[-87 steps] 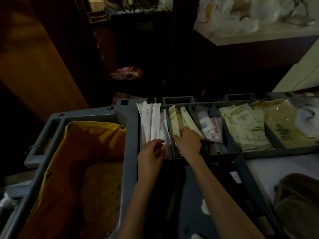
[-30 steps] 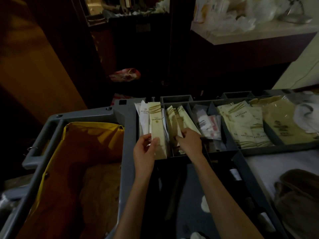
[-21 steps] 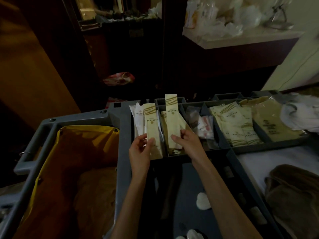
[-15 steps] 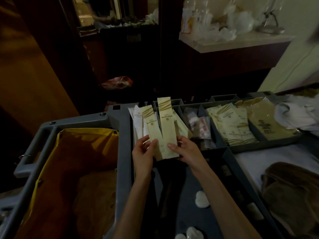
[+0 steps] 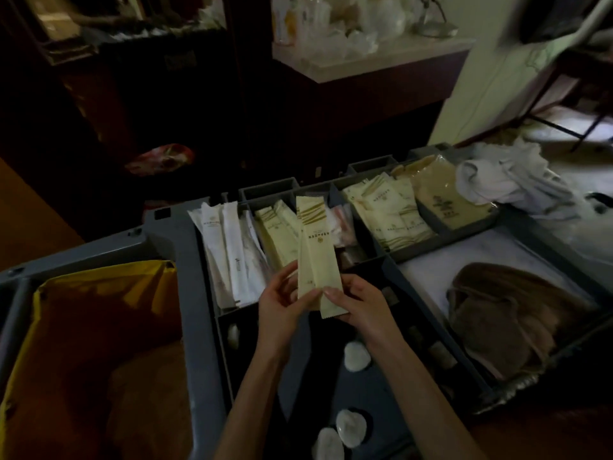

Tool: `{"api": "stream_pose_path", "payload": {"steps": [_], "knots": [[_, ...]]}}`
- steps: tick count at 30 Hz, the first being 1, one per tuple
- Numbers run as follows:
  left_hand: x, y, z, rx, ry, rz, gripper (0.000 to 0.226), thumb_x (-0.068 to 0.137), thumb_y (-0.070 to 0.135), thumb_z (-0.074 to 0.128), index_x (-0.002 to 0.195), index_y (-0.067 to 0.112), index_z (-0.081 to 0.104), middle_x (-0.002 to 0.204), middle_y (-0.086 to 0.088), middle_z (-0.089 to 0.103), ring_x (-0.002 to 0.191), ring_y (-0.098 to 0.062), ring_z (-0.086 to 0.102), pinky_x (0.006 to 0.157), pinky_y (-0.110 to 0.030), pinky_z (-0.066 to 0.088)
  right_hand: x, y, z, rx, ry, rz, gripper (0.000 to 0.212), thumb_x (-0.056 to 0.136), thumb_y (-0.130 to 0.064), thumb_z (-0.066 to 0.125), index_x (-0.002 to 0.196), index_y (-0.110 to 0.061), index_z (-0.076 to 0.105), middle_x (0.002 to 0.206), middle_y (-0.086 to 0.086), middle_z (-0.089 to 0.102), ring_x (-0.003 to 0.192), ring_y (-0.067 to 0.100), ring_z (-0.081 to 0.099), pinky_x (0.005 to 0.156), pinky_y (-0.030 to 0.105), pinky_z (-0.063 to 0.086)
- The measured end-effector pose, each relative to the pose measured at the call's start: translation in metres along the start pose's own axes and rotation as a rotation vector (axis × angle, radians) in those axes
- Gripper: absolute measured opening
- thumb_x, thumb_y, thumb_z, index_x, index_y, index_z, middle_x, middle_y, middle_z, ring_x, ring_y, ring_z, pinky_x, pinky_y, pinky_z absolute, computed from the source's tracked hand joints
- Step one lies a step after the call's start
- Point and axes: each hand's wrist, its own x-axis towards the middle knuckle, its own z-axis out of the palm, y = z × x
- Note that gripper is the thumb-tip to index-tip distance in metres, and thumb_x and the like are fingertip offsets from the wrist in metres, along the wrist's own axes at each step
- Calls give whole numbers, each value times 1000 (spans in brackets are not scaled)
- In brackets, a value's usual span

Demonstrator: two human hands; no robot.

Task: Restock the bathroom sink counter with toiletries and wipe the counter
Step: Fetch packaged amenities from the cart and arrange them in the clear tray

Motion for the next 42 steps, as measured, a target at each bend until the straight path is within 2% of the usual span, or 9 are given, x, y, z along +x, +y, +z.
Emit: {"api": "stream_pose_path", "payload": {"steps": [4,7,13,18,23,29,34,39,42], "knots": [[0,-9,6,-68,-44,-77,41,72,3,70,111,6,59,111,-15,68,102,-27,67,77,-29,57,-11,4,-8,103,59,11,15,82,-7,70,97,-7,67,96,15,71,88,26,69,78,38,56],[-6,-12,15,-132,-80,-173,29,77,1,66,105,7,62,101,-13,70,92,-24,69,72,-28,57,-23,8,-14,137,126,-14,14,81,-7,71,94,-7,67,94,15,72,90,29,69,81,42,56],[-33,-8,46,-40,-231,-176,18,78,14,64,91,2,63,83,-7,73,80,-20,70,67,-26,57,-62,0,-42,176,238,-114,10,84,-4,67,93,-7,68,86,5,75,80,19,72,66,27,57],[-75,-12,84,-12,-425,-269,20,75,17,65,88,1,62,78,-10,72,74,-21,71,61,-24,55,-123,-3,-81,114,433,-182,19,83,-10,70,101,-5,66,94,8,74,86,22,71,73,36,60],[-141,-14,136,-48,-564,-412,14,79,10,66,89,1,62,83,-16,72,75,-25,71,61,-29,56,-199,0,-126,203,617,-228,15,82,-12,71,97,-15,67,91,-1,75,87,16,71,68,25,57],[-200,-17,181,-71,-772,-505,22,70,13,68,87,1,62,90,-15,73,81,-24,72,62,-28,56,-283,-9,-171,82,734,-375,25,72,-15,73,94,-6,68,96,10,72,85,18,70,67,24,55],[-244,-18,223,-43,-1054,-480,33,68,11,77,95,0,62,97,-13,73,98,-28,69,75,-31,56,-357,-11,-194,77,895,-483,20,73,-11,72,92,-6,67,91,8,73,80,18,70,65,24,54],[-302,-21,256,79,-1305,-462,49,54,39,82,101,29,71,111,-4,71,110,-23,64,94,-48,48,-431,-6,-202,125,1120,-543,21,71,-10,71,90,-5,66,87,5,74,77,16,70,63,22,54],[-339,-23,270,116,-1367,-494,75,48,47,88,115,21,65,115,-7,69,112,-26,62,101,-55,43,-470,-1,-200,164,1246,-564,22,69,-10,71,88,-4,64,83,3,72,75,16,69,64,25,55]]}}
